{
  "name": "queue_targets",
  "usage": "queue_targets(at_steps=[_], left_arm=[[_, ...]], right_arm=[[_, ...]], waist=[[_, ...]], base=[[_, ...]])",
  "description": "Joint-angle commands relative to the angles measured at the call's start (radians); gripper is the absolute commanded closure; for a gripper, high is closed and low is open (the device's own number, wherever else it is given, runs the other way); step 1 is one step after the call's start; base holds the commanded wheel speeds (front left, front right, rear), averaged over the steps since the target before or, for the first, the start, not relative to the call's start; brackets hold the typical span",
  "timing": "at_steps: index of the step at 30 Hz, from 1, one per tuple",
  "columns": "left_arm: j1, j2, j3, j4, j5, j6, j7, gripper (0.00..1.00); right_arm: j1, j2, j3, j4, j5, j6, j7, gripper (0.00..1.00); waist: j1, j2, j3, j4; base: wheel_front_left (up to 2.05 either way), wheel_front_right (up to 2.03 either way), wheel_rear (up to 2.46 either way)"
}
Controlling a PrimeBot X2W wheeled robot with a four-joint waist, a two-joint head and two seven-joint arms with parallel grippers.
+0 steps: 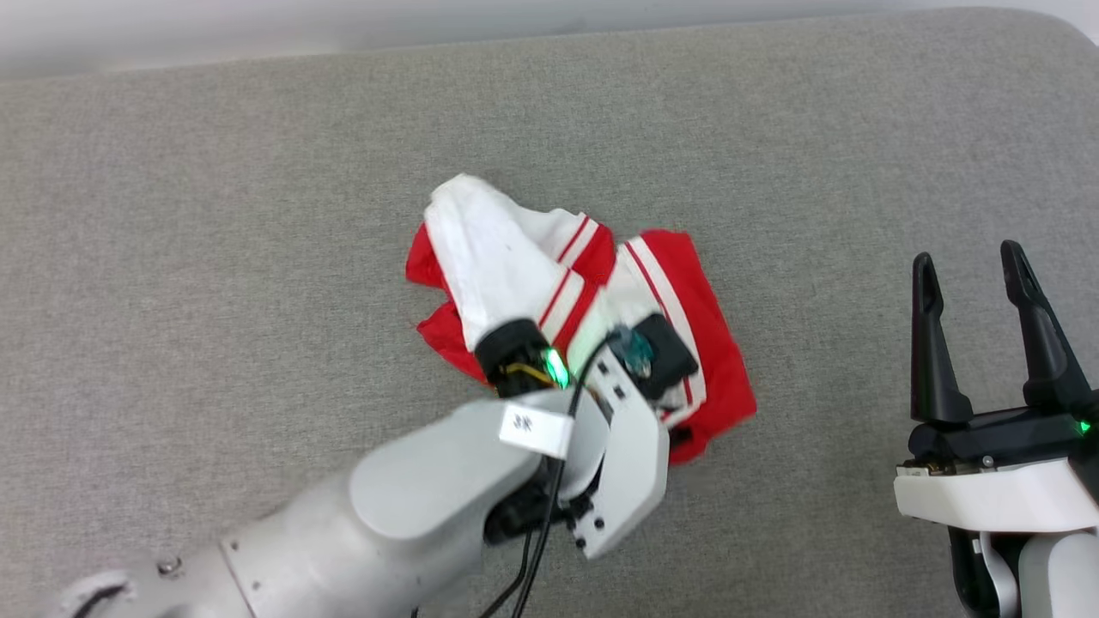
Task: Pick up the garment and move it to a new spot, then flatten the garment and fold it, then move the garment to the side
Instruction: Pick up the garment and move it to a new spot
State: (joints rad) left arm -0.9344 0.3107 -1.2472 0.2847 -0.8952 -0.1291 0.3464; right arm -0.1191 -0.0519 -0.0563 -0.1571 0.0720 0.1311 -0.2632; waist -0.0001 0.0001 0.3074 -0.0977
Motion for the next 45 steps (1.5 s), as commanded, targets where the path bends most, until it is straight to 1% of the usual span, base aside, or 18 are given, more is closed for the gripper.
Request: queue_targets(at_steps=[1,4,7,8,9,13,17,21,22,23,25,28,31,34,37,38,41,45], left_arm=[[0.024,-0.007,-0.013,0.019,0.0,0.0,0.005,1.0],[0.055,-0.024,-0.028,0.048,0.003,0.0,0.013,1.0],[0.062,-0.032,-0.032,0.073,0.016,0.0,-0.005,1.0],[0.061,-0.034,-0.032,0.086,0.023,0.0,-0.025,0.95],[0.057,-0.038,-0.032,0.099,0.035,0.0,-0.05,0.0],[0.063,-0.054,-0.014,0.127,0.062,0.006,-0.169,0.0],[0.104,-0.051,0.041,0.105,0.068,0.063,-0.312,0.0],[0.153,-0.004,0.107,0.072,0.1,0.178,-0.449,0.0],[0.204,0.036,0.162,0.049,0.105,0.262,-0.539,0.0],[0.221,0.053,0.182,0.042,0.108,0.29,-0.562,0.0],[0.259,0.091,0.221,0.029,0.123,0.344,-0.591,0.0],[0.328,0.131,0.29,-0.005,0.141,0.415,-0.609,0.0],[0.406,0.162,0.413,-0.074,0.193,0.488,-0.613,0.0],[0.524,0.169,0.552,-0.148,0.272,0.542,-0.612,0.0],[0.634,0.151,0.674,-0.205,0.352,0.565,-0.613,0.0],[0.634,0.151,0.674,-0.205,0.352,0.565,-0.613,0.0],[0.729,0.121,0.776,-0.243,0.437,0.572,-0.613,0.0],[0.834,0.073,0.881,-0.272,0.54,0.551,-0.613,0.0]], right_arm=[[0.007,0.003,0.001,0.003,0.005,-0.001,-0.002,0.0],[0.006,0.003,0.004,0.002,0.007,-0.001,-0.002,0.0],[0.011,0.003,0.001,0.007,0.005,-0.001,-0.002,0.0],[0.015,0.003,-0.001,0.009,0.004,-0.001,-0.002,0.0],[0.019,0.003,-0.001,0.011,0.002,-0.001,-0.002,0.0],[0.037,0.003,-0.003,0.021,-0.006,-0.001,-0.002,0.0],[0.066,0.003,-0.006,0.036,-0.012,-0.001,-0.002,0.0],[0.096,0.003,-0.011,0.045,-0.009,-0.001,-0.002,0.0],[0.116,0.003,-0.015,0.052,-0.003,-0.001,-0.002,0.0],[0.123,0.003,-0.016,0.056,-0.003,-0.001,-0.002,0.0],[0.136,0.003,-0.019,0.062,0.002,-0.001,-0.002,0.0],[0.152,0.002,-0.024,0.075,0.006,-0.001,-0.002,0.0],[0.164,0.003,-0.032,0.088,0.009,-0.001,-0.002,0.0],[0.171,0.002,-0.037,0.098,0.017,-0.001,-0.002,0.0],[0.18,0.002,-0.039,0.109,0.023,-0.001,-0.002,0.0],[0.18,0.002,-0.039,0.109,0.023,-0.001,-0.002,0.0],[0.185,0.002,-0.038,0.118,0.033,-0.001,-0.002,0.0],[0.197,0.002,-0.036,0.132,0.044,-0.001,-0.002,0.0]], waist=[[0.0001,-0.0001,0.001,-0.003],[0.0001,-0.0001,0.005,-0.006],[0.0001,-0.0001,-0.004,-0.003],[0.0001,-0.0001,-0.01,0.0],[0.0001,-0.0001,-0.019,0.002],[0.0001,-0.0001,-0.065,0.016],[0.0001,-0.0001,-0.118,0.035],[0.0001,-0.0001,-0.16,0.059],[0.0001,-0.0001,-0.182,0.075],[0.0001,-0.0001,-0.189,0.08],[0.0001,-0.0001,-0.201,0.09],[0.0001,-0.0001,-0.217,0.099],[0.0001,-0.0001,-0.228,0.107],[0.0001,-0.0001,-0.24,0.111],[0.0001,-0.0001,-0.251,0.114],[0.0001,-0.0001,-0.251,0.114],[0.0001,-0.0001,-0.261,0.115],[0.0001,-0.0001,-0.277,0.115]], base=[[0.0,0.0,0.0],[0.0,0.0,0.0],[0.0,0.0,0.0],[0.0,0.0,0.0],[0.0,0.0,0.0],[0.0,0.0,0.0],[0.0,0.0,0.0],[0.0,0.0,0.0],[0.0,0.0,0.0],[0.0,0.0,0.0],[0.0,0.0,0.0],[0.0,0.0,0.0],[0.0,0.0,0.0],[0.0,0.0,0.0],[0.0,0.0,0.0],[0.0,0.0,0.0],[0.0,0.0,0.0],[0.0,0.0,0.0]])
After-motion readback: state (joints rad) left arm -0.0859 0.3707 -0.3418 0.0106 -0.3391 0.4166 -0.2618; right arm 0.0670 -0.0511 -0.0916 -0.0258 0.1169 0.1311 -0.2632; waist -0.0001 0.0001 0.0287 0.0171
